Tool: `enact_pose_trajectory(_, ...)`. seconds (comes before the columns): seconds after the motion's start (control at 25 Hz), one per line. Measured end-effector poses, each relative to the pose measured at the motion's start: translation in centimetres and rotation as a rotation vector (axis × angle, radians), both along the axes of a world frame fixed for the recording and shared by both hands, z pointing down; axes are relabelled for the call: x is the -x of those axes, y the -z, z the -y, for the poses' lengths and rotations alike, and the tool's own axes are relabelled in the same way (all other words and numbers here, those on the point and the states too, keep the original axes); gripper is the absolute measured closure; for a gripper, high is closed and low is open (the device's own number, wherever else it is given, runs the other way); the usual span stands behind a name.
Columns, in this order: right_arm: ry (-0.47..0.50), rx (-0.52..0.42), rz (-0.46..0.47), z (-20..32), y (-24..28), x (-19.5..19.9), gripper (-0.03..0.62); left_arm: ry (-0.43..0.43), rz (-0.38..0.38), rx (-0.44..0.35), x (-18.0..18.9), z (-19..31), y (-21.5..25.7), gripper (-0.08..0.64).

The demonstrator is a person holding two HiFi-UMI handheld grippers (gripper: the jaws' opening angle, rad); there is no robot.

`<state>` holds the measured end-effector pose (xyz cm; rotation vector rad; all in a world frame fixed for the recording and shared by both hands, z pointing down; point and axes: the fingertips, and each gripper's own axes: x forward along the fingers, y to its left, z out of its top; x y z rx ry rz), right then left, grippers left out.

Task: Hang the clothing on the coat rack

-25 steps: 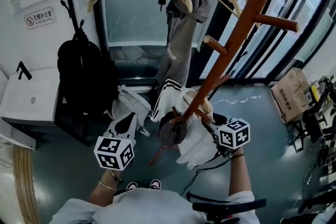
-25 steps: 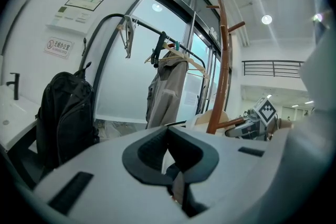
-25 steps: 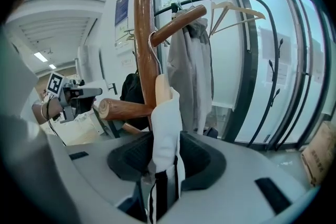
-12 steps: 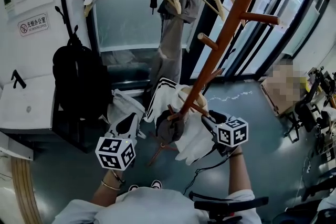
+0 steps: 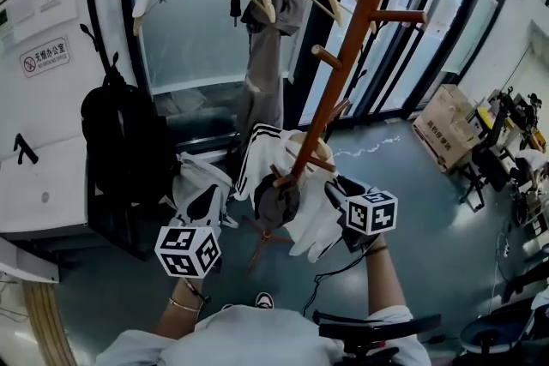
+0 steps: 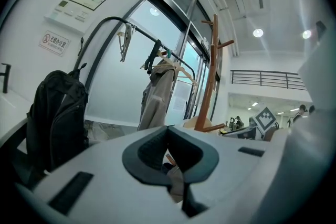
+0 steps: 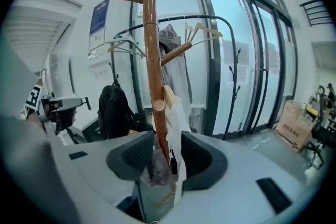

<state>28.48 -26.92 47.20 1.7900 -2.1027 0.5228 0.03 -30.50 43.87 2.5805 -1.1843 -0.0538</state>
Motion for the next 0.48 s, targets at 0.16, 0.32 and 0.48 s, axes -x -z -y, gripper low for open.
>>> enact_pose_trajectory(0.16, -0.067, -0.022, 0.024, -1.1, -0.1, 0.7, 0.411, -0.023, -0.004, -0.003, 0.5, -0.7, 0.0, 0.552)
enact_pose_trajectory(0.32, -0.137, -0.041, 0.04, -2.3, -0.2, 1.5, 0.419, -0.044, -0.008, 0.001, 1.0, -1.1, -0.2, 0.552)
enact_pose_trajectory(0.48, -0.212, -0.059, 0.051, -3.7, -0.4, 2.1, 0.448, -0.068, -0.015, 0.006, 1.0, -1.9, -0.3, 0.552)
